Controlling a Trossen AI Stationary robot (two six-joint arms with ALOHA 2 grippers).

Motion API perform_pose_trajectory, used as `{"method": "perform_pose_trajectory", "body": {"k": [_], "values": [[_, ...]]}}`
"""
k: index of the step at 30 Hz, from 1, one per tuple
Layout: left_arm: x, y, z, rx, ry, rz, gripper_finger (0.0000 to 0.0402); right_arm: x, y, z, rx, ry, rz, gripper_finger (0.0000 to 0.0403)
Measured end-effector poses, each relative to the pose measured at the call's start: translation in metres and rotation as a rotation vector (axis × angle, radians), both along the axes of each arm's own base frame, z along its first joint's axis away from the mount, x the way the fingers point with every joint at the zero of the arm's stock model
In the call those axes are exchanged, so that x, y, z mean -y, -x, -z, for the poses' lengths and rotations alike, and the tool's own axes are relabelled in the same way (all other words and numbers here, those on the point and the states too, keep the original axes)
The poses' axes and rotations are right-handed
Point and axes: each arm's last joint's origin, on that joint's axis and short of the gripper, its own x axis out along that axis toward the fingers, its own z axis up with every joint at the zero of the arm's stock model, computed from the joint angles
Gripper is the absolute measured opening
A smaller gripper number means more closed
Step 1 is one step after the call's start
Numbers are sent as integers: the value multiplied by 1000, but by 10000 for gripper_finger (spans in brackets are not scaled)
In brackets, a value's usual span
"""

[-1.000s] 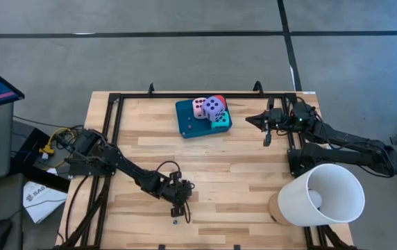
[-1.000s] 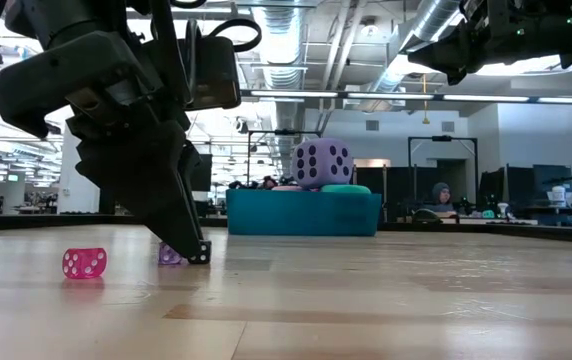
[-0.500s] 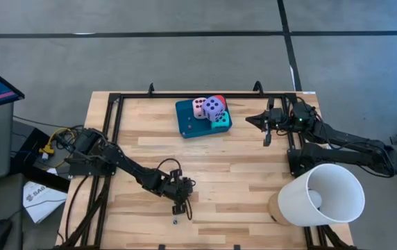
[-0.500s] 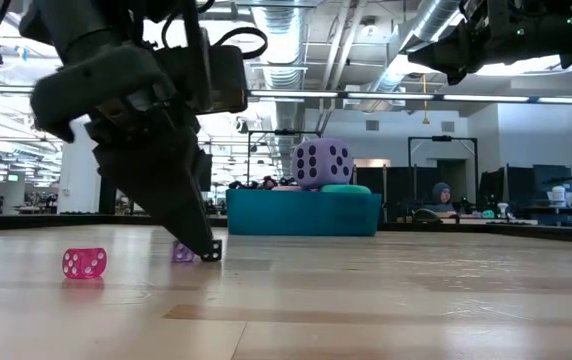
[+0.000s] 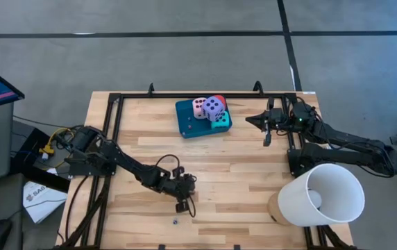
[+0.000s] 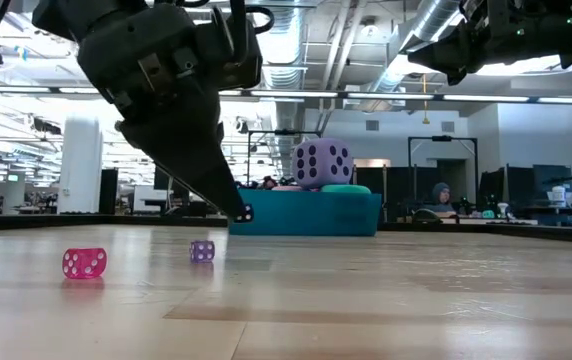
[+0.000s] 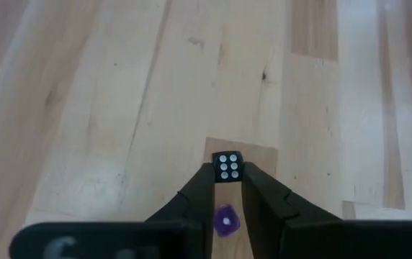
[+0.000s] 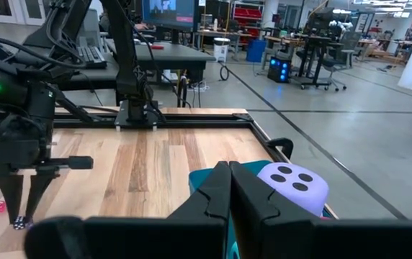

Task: Pick & Place Dice
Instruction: Put the small black dice into the blue bin

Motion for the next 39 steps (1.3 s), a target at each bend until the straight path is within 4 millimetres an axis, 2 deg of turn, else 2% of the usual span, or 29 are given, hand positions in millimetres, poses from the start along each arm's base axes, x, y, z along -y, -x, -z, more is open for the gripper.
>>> {"method": "perform_pose_trajectory", "body": {"k": [7,11,17,22,27,32,39], "values": [[-20,-6,-2,34,-87,-112,44,0,0,0,0,0,0,0],[-33,-10,-6,38,-116,-119,42,0,0,0,0,0,-1,0],[-52,-6,-32,66,-165,-78,44,0,0,0,0,0,0,0],[-77,-2,-66,152,-170,-127,40,0,0,0,0,0,0,0],[-108,3,-91,233,-165,-264,44,0,0,0,0,0,0,0],[-136,8,-102,268,-178,-389,41,0,0,0,1,1,0,0],[-174,9,-99,259,-186,-546,44,0,0,0,1,0,0,0]]}}
